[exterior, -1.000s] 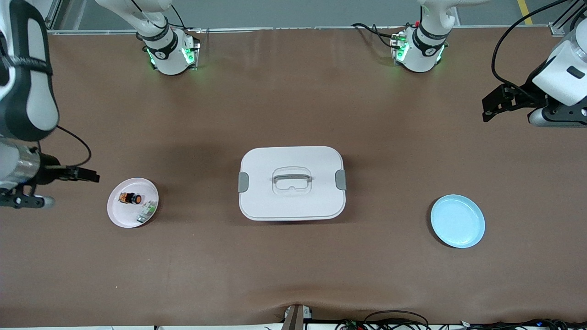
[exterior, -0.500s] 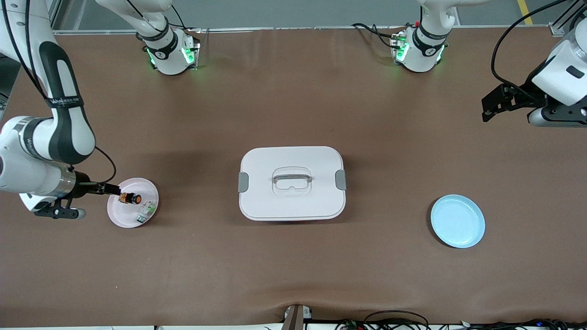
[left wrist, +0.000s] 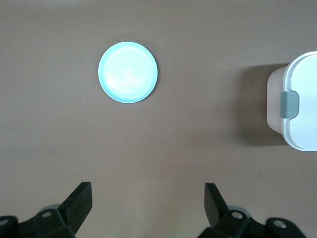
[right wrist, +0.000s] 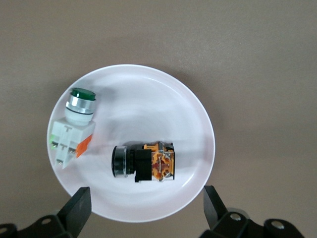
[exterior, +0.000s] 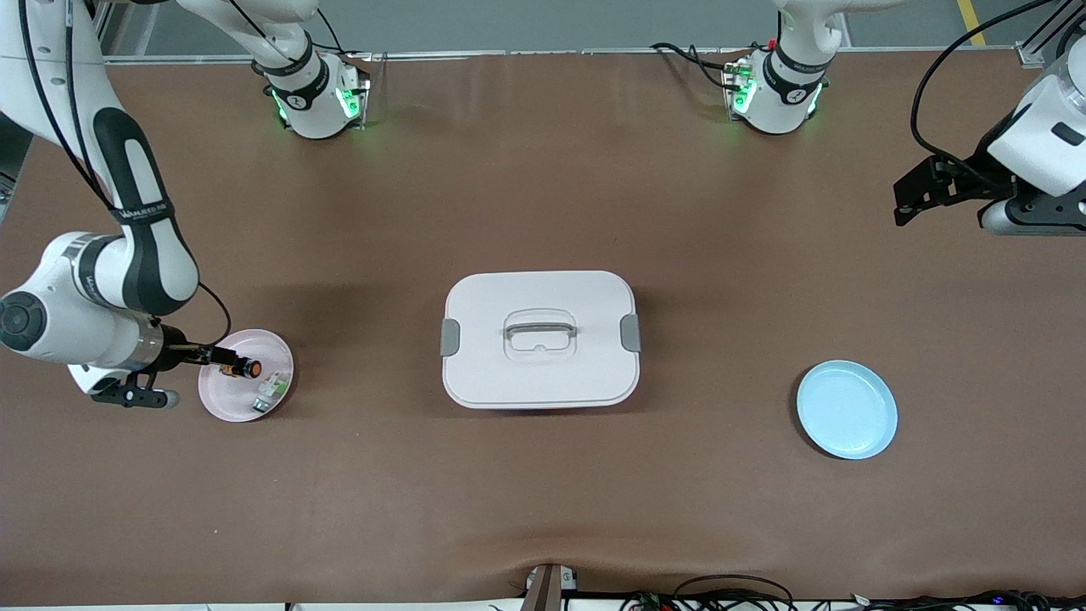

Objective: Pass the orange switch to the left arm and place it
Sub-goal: 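Lower the right gripper and grasp the black-orange switch, then lift the switch over the white box while the left gripper approaches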

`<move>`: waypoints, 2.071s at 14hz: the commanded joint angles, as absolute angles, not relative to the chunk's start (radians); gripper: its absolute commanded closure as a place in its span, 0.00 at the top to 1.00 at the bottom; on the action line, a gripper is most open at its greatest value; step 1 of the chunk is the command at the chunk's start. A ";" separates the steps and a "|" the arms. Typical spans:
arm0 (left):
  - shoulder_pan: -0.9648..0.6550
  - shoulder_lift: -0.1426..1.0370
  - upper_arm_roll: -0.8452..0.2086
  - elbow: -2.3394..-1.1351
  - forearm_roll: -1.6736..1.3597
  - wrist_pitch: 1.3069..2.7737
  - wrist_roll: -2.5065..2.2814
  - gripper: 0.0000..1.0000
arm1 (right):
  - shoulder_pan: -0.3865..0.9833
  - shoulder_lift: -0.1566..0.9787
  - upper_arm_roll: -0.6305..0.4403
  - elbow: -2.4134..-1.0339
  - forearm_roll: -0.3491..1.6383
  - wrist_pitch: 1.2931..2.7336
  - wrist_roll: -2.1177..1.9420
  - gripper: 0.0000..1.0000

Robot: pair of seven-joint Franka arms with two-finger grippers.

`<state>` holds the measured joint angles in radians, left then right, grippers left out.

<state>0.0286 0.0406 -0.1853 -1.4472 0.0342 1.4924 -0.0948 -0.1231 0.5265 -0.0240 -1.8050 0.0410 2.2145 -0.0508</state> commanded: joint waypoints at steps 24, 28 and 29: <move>0.055 0.031 -0.178 -1.443 0.026 1.479 -0.094 1.00 | -0.135 0.643 -0.018 -1.799 0.127 2.299 -0.046 0.29; 0.074 0.031 -0.179 -1.442 0.029 1.477 -0.092 1.00 | -0.132 0.627 -0.018 -1.801 0.123 2.269 -0.058 0.23; 0.075 0.031 -0.179 -1.442 0.029 1.477 -0.092 1.00 | -0.130 0.609 -0.018 -1.801 0.123 2.237 -0.058 0.23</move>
